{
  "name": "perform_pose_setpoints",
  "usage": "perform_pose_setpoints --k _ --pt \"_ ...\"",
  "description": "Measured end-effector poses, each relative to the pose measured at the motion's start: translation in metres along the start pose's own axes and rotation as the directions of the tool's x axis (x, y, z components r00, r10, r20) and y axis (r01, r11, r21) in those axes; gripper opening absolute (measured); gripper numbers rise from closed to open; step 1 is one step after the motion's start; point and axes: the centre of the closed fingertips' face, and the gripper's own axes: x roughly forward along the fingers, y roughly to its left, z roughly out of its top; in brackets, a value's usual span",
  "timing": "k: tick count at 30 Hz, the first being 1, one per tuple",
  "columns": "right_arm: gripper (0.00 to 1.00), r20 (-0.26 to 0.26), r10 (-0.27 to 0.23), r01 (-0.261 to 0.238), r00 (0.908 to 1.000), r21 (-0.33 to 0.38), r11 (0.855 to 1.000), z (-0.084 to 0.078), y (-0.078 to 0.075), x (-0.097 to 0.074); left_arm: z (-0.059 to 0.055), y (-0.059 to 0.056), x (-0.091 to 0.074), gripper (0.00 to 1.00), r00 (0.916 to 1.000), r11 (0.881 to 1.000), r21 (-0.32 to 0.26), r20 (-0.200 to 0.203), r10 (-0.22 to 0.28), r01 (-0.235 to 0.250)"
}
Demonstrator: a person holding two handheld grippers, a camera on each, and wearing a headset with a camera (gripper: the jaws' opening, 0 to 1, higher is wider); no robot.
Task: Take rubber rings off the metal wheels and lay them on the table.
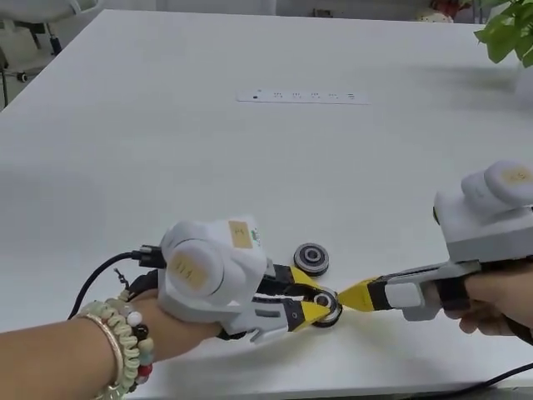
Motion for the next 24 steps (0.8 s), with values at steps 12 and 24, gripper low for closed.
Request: perform_pose_setpoints --k 12,24 --pt "0.0 0.012 0.021 -0.021 0.9997 -0.012 1.0 0.0034 0.0054 0.0005 0.0001 0.0004 0.0003 0.14 1.0 1.0 0.003 -0.002 0.001 -0.001" --pt "0.0 0.015 0.035 -0.035 0.9993 -0.031 0.999 0.0046 0.0087 0.0009 -0.0001 0.0005 0.0004 0.14 1.0 1.0 0.004 -0.003 0.001 -0.001"
